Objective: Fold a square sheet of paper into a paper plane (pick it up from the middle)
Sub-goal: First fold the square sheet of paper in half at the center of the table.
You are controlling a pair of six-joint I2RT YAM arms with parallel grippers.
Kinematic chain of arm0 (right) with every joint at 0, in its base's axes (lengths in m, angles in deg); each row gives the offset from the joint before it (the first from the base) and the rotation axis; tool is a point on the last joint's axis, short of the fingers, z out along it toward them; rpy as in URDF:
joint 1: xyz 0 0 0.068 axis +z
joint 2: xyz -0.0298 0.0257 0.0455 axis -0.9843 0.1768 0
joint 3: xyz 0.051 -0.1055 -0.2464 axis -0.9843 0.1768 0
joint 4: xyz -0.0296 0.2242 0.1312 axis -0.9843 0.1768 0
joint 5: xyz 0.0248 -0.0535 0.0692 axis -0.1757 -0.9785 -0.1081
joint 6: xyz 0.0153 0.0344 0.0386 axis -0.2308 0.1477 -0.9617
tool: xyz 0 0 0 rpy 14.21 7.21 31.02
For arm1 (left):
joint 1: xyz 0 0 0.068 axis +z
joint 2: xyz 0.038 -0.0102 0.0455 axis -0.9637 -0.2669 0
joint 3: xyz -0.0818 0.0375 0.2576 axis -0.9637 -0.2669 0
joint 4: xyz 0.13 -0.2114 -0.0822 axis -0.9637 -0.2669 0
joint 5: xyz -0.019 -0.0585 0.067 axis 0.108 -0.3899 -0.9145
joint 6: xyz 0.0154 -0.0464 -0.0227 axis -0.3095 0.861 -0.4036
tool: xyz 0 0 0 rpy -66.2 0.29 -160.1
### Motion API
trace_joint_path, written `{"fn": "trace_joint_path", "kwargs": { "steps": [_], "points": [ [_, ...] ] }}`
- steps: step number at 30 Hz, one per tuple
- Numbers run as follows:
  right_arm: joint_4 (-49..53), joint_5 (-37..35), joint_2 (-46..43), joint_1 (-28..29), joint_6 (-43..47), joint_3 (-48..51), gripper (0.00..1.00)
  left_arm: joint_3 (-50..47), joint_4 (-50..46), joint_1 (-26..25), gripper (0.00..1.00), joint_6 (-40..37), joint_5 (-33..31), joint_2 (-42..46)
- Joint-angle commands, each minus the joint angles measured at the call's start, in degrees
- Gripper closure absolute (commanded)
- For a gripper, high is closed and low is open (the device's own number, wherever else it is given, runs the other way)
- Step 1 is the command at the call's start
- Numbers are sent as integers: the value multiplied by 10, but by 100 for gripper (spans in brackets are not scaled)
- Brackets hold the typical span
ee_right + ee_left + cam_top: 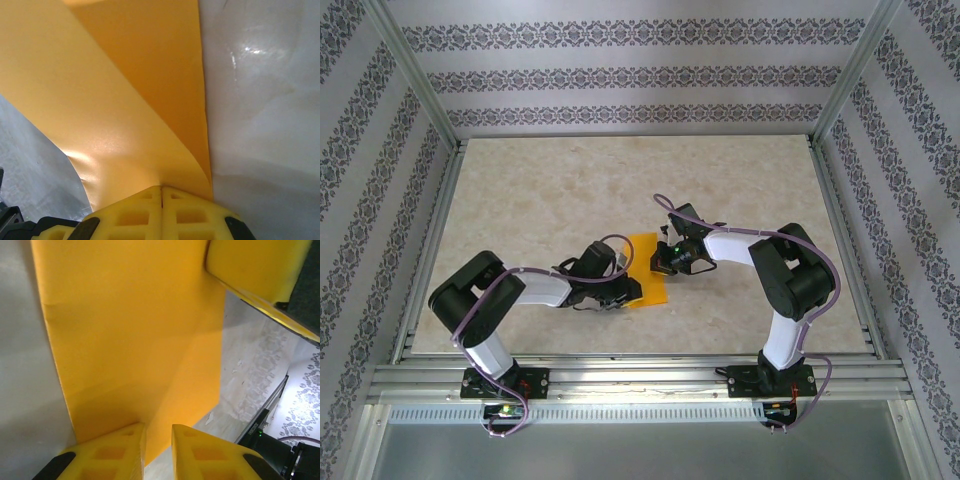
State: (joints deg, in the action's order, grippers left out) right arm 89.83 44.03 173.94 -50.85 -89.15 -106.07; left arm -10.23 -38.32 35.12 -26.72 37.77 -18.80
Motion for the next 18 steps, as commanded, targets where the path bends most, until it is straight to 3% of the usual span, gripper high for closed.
{"fn": "trace_joint_path", "kwargs": {
  "steps": [1,8,15,18],
  "points": [
    [63,-54,12,-7,-1,24,100,-55,-20,-9,77,20,-18,4],
    [66,-55,14,-7,2,22,100,-69,-46,-9,75,-4,-14,29],
    [74,-58,10,-7,3,20,100,13,-230,-23,75,-103,-52,67],
    [74,-57,10,-7,3,19,100,26,-257,-24,75,-125,-49,66]
  ]
}}
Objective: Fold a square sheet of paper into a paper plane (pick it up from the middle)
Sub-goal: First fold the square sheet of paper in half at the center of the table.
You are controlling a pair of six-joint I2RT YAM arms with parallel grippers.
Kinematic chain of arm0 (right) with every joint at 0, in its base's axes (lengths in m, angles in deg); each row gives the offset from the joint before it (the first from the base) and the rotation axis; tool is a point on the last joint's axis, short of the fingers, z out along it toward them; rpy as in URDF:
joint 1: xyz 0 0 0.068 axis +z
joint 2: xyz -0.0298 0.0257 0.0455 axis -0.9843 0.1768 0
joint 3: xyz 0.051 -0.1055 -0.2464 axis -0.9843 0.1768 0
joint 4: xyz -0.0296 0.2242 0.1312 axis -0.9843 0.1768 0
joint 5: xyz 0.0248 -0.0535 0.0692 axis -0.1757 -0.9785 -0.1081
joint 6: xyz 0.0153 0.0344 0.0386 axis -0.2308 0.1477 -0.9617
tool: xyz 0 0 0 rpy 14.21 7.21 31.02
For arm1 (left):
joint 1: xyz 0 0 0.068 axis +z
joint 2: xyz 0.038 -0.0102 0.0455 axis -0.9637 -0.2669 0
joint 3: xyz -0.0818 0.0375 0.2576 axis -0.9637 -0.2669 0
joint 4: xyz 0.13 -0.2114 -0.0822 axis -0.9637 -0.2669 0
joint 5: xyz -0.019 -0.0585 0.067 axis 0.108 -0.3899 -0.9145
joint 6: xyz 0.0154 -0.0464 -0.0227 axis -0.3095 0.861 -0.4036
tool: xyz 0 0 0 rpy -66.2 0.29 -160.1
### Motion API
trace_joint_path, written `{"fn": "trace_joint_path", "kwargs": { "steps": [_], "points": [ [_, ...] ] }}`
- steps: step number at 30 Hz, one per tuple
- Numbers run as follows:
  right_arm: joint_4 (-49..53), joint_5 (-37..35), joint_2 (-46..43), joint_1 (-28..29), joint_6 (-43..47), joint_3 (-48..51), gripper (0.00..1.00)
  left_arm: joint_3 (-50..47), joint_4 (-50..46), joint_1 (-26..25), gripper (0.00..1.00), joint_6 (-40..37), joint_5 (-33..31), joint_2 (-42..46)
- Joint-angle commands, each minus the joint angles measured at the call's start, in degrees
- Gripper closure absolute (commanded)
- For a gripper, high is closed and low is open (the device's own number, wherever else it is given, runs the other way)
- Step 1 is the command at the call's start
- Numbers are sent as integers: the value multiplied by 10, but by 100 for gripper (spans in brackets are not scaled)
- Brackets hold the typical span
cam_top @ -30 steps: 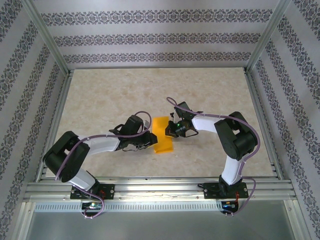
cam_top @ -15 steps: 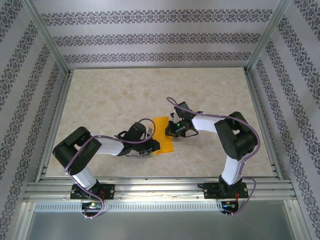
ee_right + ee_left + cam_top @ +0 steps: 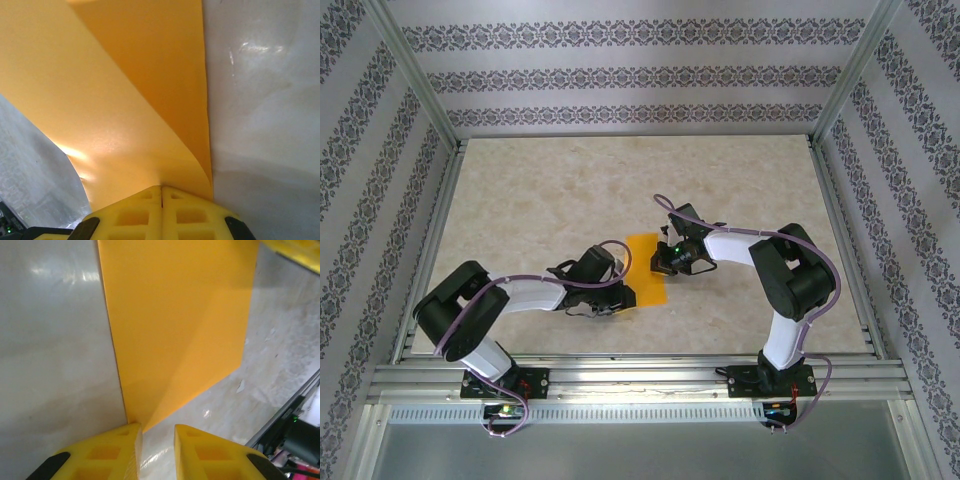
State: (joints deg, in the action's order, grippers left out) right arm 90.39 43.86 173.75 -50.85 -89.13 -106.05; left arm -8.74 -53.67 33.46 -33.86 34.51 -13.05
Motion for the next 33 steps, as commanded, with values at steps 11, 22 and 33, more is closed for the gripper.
{"fn": "trace_joint_path", "kwargs": {
  "steps": [11,22,33],
  "points": [
    [67,-50,12,-6,4,20,100,73,-112,-9,73,-74,-56,86],
    [70,-38,19,-3,2,12,100,131,-19,99,73,-69,23,-14],
    [70,-41,17,-3,0,11,100,204,-38,115,74,-102,30,-122]
  ]
}}
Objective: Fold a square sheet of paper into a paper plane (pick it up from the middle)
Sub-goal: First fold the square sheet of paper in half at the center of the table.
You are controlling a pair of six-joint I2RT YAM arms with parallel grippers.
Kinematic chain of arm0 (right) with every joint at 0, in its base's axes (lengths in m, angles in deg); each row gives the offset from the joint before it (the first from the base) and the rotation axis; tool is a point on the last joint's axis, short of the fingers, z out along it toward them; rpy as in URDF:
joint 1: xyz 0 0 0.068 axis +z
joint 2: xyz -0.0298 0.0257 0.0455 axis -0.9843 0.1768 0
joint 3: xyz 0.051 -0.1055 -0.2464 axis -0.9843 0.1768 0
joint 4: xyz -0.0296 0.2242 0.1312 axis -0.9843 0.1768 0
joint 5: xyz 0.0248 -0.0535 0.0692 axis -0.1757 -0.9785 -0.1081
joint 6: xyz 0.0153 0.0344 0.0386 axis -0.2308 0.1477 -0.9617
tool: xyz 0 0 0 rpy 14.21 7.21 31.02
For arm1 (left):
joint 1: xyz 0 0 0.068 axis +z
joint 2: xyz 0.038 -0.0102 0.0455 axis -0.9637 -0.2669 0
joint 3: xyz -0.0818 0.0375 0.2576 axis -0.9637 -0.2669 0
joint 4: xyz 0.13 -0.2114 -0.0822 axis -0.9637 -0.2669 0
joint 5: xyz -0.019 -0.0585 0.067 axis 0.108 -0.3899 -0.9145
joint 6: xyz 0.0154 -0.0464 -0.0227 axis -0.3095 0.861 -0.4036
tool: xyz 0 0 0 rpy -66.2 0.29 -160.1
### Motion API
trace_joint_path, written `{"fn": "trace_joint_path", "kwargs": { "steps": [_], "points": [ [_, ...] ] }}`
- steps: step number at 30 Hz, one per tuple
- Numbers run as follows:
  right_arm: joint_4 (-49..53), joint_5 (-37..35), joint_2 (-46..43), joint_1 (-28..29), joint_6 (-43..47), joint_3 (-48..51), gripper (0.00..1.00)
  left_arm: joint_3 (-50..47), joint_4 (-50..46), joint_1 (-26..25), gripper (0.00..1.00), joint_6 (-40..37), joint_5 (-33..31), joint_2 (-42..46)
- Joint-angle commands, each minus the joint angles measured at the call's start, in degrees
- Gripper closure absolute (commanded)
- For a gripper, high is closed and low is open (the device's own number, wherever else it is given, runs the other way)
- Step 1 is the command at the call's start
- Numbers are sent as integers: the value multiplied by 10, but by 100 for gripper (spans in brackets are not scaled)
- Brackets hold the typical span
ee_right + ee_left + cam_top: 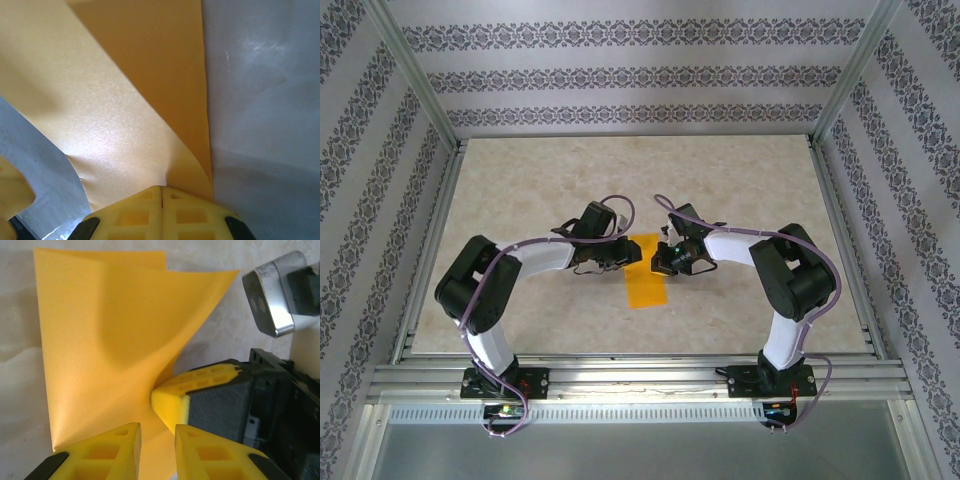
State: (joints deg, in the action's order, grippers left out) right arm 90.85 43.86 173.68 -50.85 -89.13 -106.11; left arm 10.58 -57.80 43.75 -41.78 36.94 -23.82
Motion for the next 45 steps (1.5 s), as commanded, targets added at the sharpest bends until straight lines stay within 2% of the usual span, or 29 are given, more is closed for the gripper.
{"fn": "trace_joint_path", "kwargs": {
  "steps": [1,3,5,11,18,27,36,45],
  "points": [
    [66,-40,19,-3,0,11,100,10,5,14,74,-24,6,-19],
    [67,-39,20,-3,0,10,100,3,13,19,87,-25,11,-28],
    [67,-39,20,-4,1,10,100,-8,25,21,88,-26,11,-35],
    [68,-42,15,-4,1,13,100,-46,50,28,100,-23,13,-63],
    [67,-45,18,-3,1,18,100,-72,36,33,100,-27,-23,-46],
    [69,-50,14,-3,3,19,100,-7,37,41,98,-12,8,-23],
    [68,-46,14,-1,0,14,100,12,48,54,98,-12,18,-69],
    [67,-48,9,0,0,22,100,-1,34,69,97,8,-32,-92]
  ]
}}
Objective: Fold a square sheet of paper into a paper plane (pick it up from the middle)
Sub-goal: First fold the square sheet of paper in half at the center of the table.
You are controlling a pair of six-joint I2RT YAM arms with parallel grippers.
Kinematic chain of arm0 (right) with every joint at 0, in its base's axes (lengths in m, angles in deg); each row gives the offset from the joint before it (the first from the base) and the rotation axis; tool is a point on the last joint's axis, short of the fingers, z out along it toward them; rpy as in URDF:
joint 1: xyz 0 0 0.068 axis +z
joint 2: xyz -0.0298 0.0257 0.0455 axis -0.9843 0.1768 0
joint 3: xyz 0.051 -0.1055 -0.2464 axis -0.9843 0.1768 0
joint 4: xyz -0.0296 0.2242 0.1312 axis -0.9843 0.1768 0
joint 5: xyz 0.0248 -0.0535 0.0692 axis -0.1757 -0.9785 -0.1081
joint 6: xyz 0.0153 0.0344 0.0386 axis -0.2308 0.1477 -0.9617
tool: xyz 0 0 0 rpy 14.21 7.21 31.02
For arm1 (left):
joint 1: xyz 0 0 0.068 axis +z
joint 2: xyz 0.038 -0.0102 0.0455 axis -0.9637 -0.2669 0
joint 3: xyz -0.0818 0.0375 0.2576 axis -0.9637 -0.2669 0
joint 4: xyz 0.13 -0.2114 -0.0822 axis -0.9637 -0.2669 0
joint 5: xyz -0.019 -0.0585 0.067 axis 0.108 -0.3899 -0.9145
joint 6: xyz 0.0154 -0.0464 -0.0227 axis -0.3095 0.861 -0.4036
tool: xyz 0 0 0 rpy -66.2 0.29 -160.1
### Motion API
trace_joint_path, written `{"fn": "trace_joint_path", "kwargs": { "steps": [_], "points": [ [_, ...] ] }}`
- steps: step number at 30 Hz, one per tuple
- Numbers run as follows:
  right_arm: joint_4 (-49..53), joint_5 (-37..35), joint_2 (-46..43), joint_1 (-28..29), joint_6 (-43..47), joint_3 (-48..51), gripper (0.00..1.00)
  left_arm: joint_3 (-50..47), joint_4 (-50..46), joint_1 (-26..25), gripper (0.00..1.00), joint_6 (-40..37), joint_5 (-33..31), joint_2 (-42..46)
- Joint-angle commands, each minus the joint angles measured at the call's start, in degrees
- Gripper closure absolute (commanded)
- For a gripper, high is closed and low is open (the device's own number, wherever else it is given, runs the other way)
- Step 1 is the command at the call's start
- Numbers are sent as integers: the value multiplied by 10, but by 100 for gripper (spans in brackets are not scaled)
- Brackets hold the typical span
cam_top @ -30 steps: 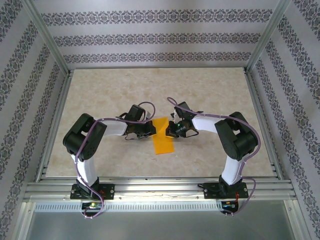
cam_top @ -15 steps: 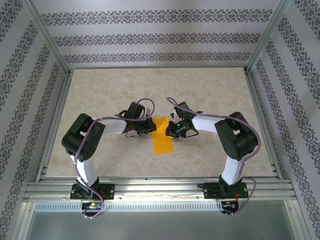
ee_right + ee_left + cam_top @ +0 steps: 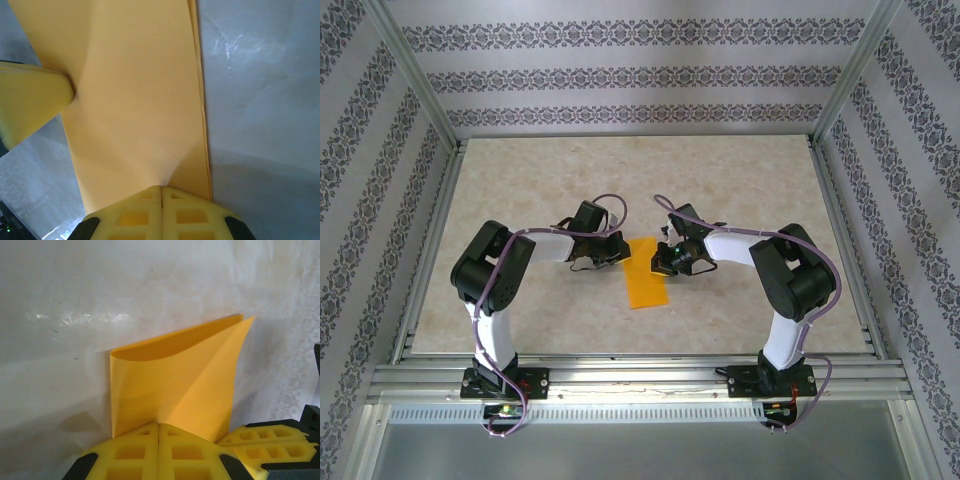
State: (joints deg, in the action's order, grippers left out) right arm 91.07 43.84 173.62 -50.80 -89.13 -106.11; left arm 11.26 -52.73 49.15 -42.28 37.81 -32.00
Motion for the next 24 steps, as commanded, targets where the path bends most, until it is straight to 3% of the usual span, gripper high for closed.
{"fn": "trace_joint_path", "kwargs": {
  "steps": [1,14,24],
  "points": [
    [65,-49,10,0,0,22,100,-11,-13,19,97,18,-40,-11],
    [66,-47,9,0,3,24,100,-10,53,44,94,86,-16,-19],
    [68,-46,4,0,5,26,100,20,13,46,93,59,-17,6]
  ]
}}
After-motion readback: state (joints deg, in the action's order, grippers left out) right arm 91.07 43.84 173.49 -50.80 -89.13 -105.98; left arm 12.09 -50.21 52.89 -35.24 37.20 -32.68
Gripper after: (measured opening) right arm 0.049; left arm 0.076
